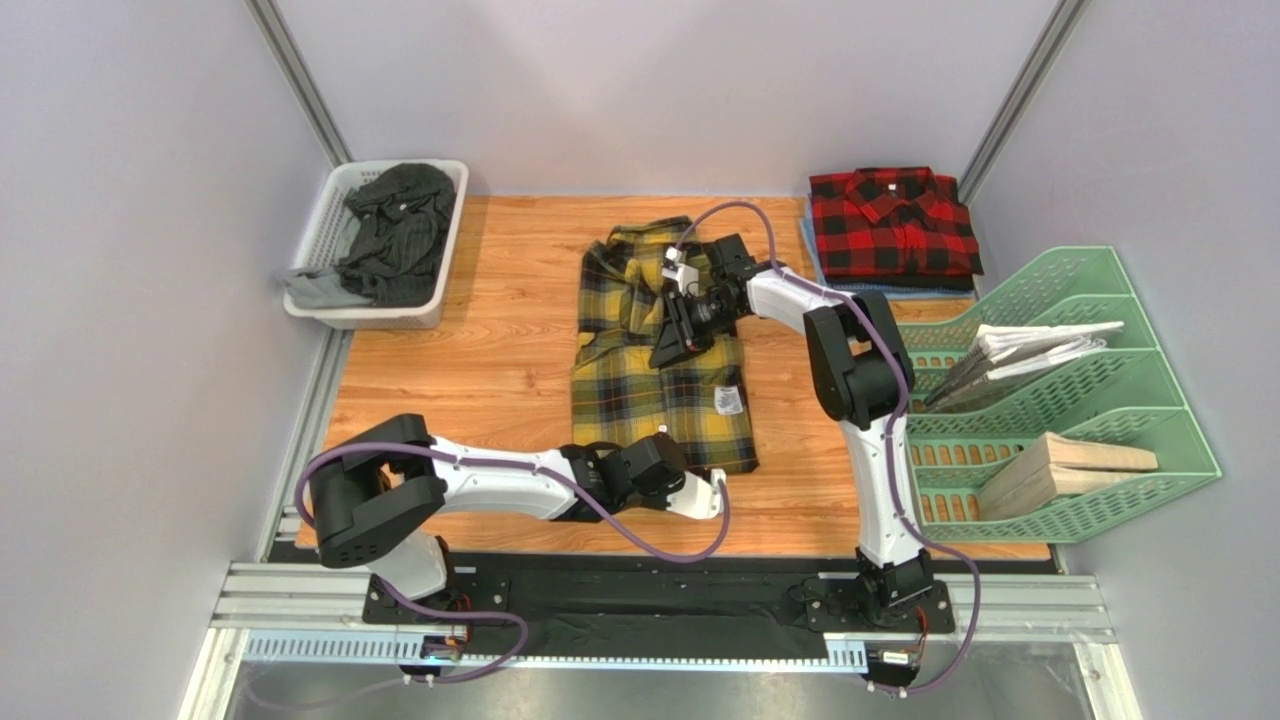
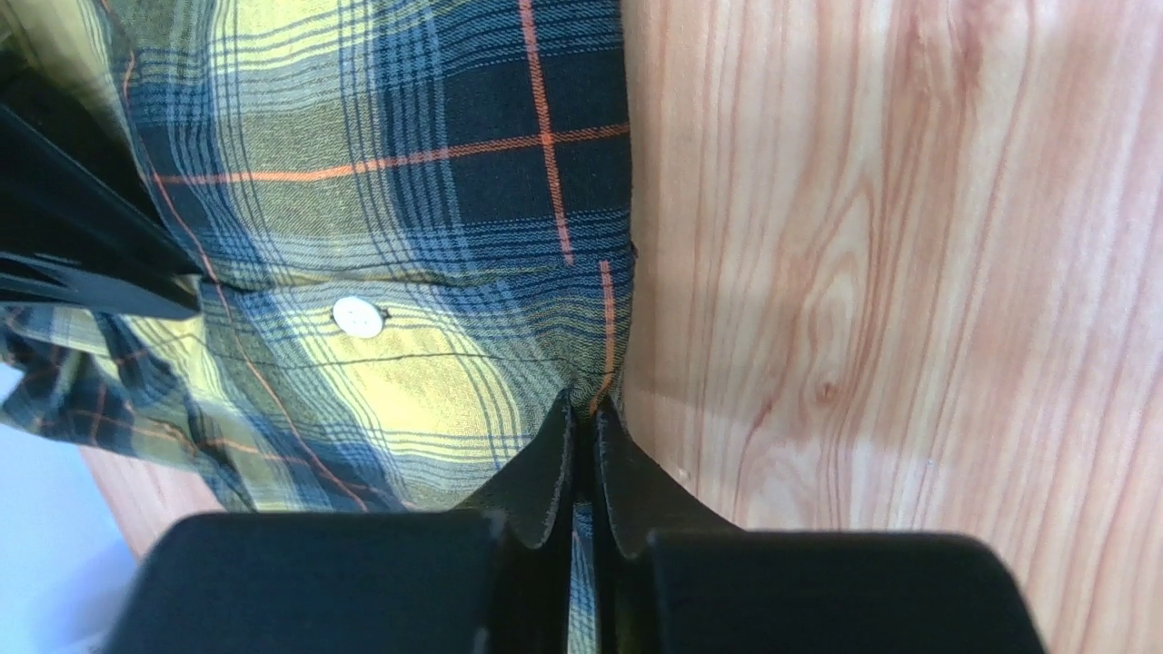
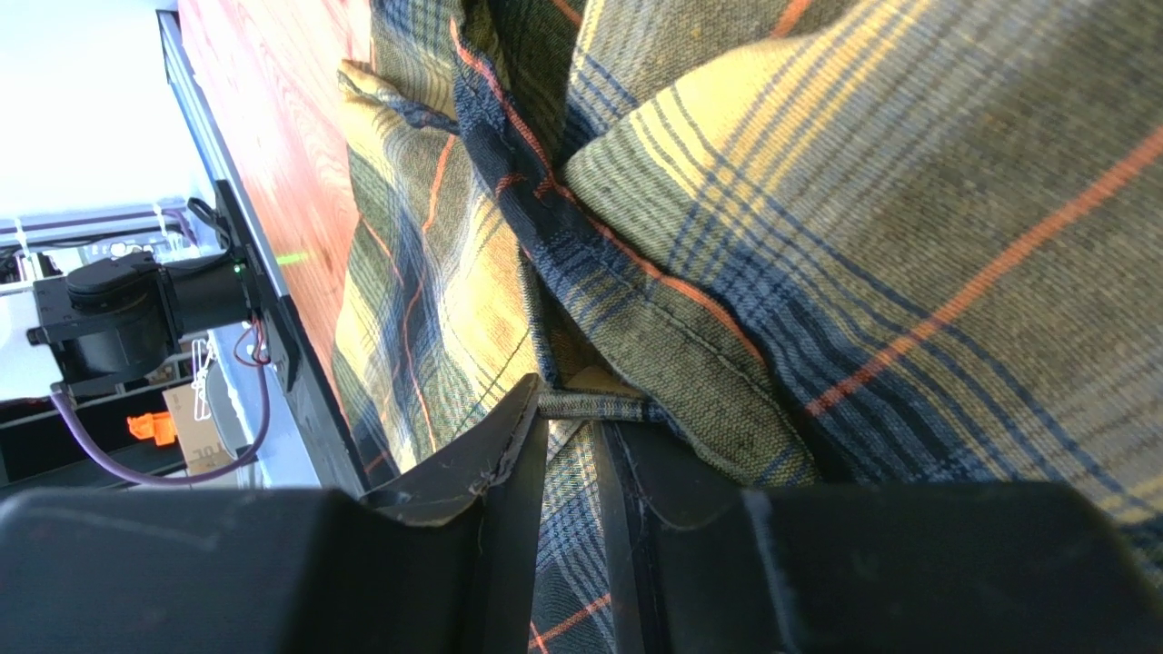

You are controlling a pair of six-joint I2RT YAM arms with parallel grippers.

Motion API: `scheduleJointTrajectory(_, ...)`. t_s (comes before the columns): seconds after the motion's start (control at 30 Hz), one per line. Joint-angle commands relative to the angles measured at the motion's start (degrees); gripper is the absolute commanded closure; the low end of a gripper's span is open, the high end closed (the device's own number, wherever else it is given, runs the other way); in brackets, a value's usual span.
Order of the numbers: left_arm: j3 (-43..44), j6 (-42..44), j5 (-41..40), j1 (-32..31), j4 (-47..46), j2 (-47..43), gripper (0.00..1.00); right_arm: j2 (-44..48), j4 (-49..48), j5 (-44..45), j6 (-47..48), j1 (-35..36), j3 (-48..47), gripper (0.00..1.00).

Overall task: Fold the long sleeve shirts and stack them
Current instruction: Fold the shirt

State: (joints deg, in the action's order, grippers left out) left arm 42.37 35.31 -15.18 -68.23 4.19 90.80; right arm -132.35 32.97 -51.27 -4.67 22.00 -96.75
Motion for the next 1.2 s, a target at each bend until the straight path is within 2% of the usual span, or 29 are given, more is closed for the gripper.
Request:
scheduleJointTrajectory(0.0, 0.78, -0.50, 3.64, -0.06, 5.71, -6.14, 1.00, 1.92, 2.27, 3.81, 2.46, 0.68, 4.28, 0.73)
scheduleJointTrajectory(0.07, 3.32, -3.30, 6.73, -0.06, 13.08, -8.70, 1.00, 4.20, 2.19, 3.37, 2.56, 1.29, 6.82, 0.73)
scheduleJointTrajectory(0.2, 7.98, -8.23, 18.57, -0.06, 25.32, -15.37, 1.00, 8.51, 2.27, 2.14, 3.17, 2.61, 12.18, 0.72)
scheduleJointTrajectory(0.33, 13.08, -11.13, 22.12, 0.02, 33.86, -19.52, 1.00, 13.34, 2.53, 0.91, 4.49, 5.32, 18.25, 0.72)
scheduleJointTrajectory(0.47, 19.84, -10.62, 23.26, 2.04, 40.71, -19.26, 1.00, 16.15, 3.15, -1.29, 6.51, 8.22, 22.91, 0.71)
scheduleJointTrajectory(0.63, 26.26, -6.67, 26.78, 7.84, 44.24, -16.10, 1.00, 20.37, 3.15, -3.22, 7.48, 12.18, 28.80, 0.71)
scheduleJointTrajectory(0.93, 32.94, -1.92, 33.19, 14.70, 46.00, -9.51, 1.00, 22.93, 6.49, -7.62, 8.79, 13.94, 29.34, 0.71)
scheduleJointTrajectory(1.03, 34.35, -0.60, 34.60, 16.02, 46.18, -7.31, 1.00, 22.41, 8.94, -7.97, 10.81, 13.69, 26.54, 0.69)
scheduleJointTrajectory(1.17, 34.01, 1.34, 36.53, 16.72, 46.17, -5.99, 1.00, 21.35, 20.25, -6.92, 15.91, 11.14, 18.02, 0.64)
